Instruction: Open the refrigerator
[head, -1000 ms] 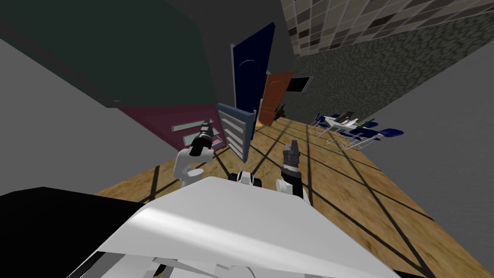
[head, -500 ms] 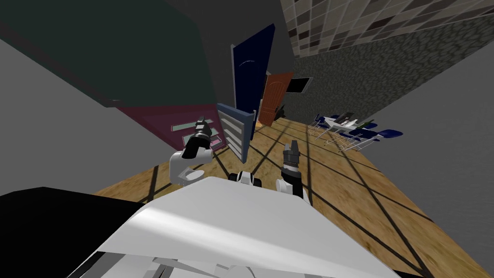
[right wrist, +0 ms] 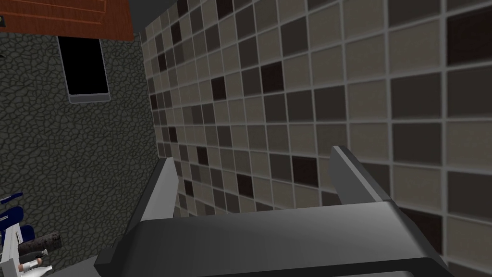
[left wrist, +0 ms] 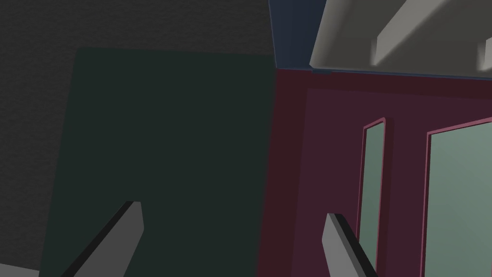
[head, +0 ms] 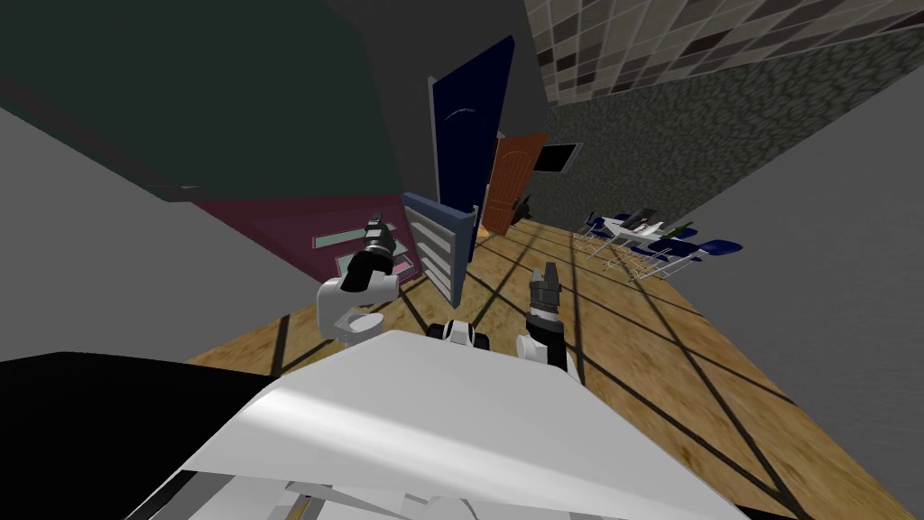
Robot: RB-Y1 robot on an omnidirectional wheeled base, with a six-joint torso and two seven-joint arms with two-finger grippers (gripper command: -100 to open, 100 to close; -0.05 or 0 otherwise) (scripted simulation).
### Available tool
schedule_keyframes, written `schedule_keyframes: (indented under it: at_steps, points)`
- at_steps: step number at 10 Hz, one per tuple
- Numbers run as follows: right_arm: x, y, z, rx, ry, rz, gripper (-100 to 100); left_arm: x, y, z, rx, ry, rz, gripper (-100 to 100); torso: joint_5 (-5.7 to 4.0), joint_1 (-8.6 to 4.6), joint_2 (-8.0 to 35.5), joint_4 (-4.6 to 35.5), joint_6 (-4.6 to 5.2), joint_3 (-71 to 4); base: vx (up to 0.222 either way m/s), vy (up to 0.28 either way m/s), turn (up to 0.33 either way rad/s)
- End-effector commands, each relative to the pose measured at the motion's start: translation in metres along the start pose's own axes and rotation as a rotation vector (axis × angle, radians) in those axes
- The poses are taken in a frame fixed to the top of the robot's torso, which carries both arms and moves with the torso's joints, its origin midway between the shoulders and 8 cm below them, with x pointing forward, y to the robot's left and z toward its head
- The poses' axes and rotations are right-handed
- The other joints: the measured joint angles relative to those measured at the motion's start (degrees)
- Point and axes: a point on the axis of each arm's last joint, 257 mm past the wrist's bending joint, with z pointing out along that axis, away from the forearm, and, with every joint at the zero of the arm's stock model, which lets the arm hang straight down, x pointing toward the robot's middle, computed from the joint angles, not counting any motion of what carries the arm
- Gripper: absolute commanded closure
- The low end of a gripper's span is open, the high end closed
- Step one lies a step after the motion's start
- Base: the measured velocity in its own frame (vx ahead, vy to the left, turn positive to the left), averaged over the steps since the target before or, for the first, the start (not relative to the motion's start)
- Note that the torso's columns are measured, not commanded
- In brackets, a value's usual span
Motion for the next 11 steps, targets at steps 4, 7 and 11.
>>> schedule_keyframes:
  at_steps: [4,7,11]
  points:
    - [0.0,0.0,0.0,0.0,0.0,0.0,0,0.005,-0.023,0.01,0.003,-0.031,0.012,-100,0.03,0.09,-0.2,-0.1,-0.01,-0.2,-0.041,0.027,-0.069]
    - [0.0,0.0,0.0,0.0,0.0,0.0,0,0.004,-0.034,0.014,0.001,-0.053,0.014,-100,0.03,0.1,-0.2,-0.1,-0.01,-0.1,-0.029,0.03,-0.065]
    - [0.0,0.0,0.0,0.0,0.0,0.0,0,0.002,-0.043,0.016,-0.007,-0.08,0.012,-100,0.04,0.11,-0.2,0.0,-0.01,-0.1,-0.033,0.022,-0.058]
